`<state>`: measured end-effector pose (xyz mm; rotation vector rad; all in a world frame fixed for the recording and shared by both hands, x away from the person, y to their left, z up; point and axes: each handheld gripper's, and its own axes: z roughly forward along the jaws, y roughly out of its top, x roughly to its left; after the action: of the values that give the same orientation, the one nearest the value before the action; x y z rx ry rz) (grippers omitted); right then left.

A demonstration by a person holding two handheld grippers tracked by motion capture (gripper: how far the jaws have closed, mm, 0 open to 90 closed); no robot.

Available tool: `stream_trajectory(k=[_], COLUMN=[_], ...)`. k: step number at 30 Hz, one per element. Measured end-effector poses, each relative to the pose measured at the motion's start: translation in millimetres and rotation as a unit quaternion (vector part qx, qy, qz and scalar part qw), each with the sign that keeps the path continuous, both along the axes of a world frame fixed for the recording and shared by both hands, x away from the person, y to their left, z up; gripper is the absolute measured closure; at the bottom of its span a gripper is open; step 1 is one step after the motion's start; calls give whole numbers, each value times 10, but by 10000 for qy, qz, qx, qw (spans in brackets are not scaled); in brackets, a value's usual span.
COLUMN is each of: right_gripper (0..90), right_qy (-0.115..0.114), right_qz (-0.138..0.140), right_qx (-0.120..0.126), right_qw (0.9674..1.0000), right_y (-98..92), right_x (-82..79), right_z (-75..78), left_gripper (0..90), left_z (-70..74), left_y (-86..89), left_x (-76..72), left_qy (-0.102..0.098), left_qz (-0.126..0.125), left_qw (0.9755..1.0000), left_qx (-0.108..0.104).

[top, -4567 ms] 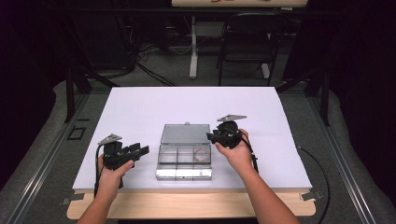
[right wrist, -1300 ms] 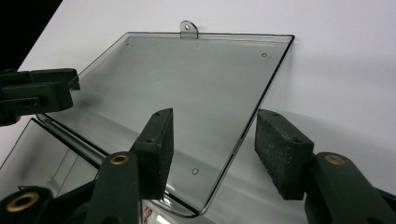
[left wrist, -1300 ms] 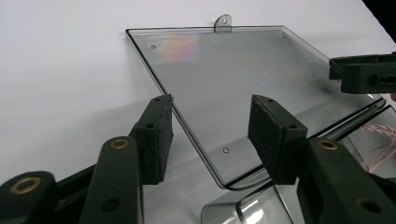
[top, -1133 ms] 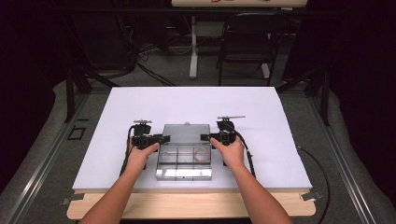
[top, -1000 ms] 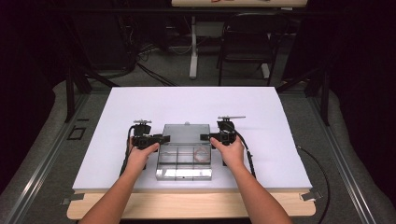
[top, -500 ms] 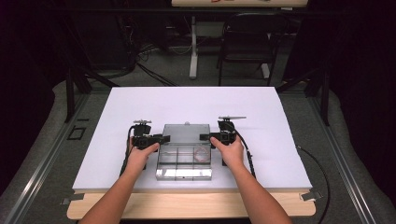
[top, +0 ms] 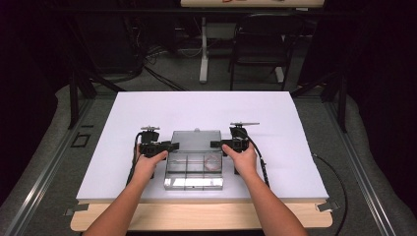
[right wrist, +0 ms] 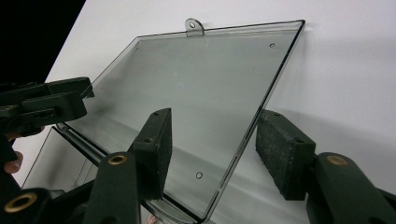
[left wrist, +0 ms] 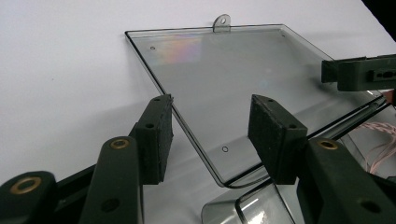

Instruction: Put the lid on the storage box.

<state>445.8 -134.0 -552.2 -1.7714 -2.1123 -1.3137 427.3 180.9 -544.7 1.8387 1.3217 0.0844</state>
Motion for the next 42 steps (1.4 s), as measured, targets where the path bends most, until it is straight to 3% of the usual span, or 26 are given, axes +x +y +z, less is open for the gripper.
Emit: stream_trajectory(k=[14, 25, 38, 42], right_gripper=[473, 503, 524, 530], right_qy=[-63, -270, -457, -502], right_qz=[-9, -21, 18, 19], right_qx=[-70, -166, -255, -300], right_qw=[10000, 9995, 9986, 9983], right_y=[9, 15, 18, 18], right_x=[-12, -29, -49, -56], right_z=[20, 54, 87, 99], left_gripper=[512, 506, 488, 481], left_z=[3, 8, -10, -10], left_y=[-3, 4, 12, -4], left_x=[9, 34, 77, 84], left_qy=[-21, 12, 210, 205], left_qz=[43, 70, 119, 91], left_qw=[10000, 9999, 9990, 9990], left_qx=[-6, -76, -376, -378])
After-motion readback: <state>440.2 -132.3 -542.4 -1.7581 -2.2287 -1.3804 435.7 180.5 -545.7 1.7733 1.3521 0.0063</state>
